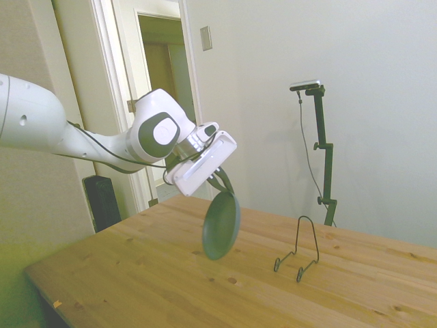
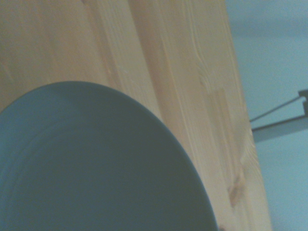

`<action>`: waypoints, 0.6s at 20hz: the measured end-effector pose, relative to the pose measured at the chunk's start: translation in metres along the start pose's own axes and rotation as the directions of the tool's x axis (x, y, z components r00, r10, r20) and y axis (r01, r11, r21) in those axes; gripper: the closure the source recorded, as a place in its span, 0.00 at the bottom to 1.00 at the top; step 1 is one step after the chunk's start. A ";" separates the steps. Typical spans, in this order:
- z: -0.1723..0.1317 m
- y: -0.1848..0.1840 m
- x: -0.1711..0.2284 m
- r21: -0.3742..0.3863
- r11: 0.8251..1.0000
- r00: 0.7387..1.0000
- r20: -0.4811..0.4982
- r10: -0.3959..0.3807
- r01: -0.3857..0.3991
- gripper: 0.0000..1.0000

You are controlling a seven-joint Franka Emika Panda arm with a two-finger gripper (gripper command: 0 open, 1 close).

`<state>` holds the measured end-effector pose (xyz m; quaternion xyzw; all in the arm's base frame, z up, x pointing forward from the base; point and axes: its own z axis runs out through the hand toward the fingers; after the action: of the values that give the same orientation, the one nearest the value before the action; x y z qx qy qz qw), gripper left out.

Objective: Load the plate

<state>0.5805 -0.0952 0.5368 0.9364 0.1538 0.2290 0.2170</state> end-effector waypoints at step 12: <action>0.030 0.059 0.008 -0.194 0.981 0.997 -0.072 0.005 -0.019 1.00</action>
<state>0.6133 -0.1524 0.5438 0.9028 0.1328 0.2772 0.3007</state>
